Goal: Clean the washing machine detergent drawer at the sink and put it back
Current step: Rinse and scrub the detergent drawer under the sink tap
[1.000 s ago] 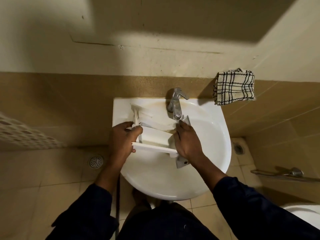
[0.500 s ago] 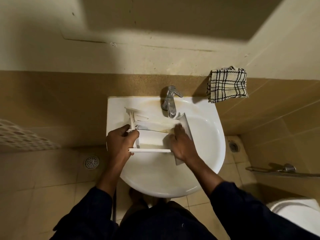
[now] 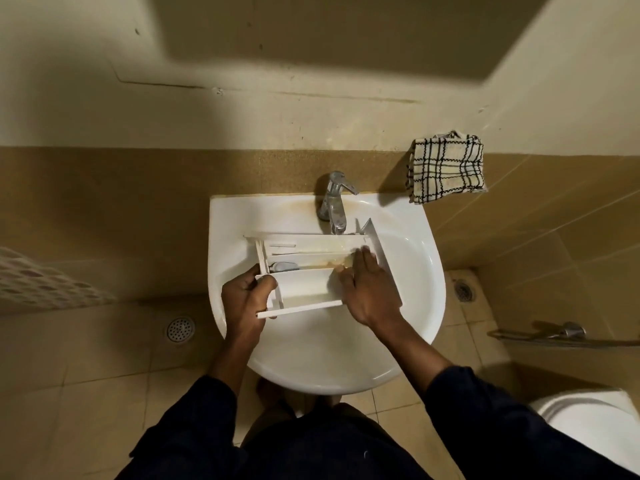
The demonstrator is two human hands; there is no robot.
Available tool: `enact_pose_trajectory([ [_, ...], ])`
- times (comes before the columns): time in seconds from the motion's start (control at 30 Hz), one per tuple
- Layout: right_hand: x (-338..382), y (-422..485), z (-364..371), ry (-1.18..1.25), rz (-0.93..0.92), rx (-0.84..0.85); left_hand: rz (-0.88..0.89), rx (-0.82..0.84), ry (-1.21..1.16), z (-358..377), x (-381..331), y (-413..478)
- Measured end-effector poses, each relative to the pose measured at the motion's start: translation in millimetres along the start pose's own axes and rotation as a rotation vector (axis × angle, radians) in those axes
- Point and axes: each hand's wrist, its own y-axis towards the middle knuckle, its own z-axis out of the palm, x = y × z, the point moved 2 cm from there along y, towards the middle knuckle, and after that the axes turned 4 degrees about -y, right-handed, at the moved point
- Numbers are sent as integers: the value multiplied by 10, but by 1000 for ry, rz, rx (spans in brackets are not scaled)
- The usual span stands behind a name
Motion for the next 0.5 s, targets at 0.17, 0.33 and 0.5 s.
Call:
enact_pose_trajectory([
  [0.17, 180, 288, -35, -60, 96, -64, -151, 124, -112, 85, 124, 15],
  [0.33, 267, 132, -50, -110, -82, -62, -383, 257, -210, 202, 211, 165],
  [0.5, 142, 40, -153, -137, -226, -63, -481, 395, -205, 479, 194, 286],
])
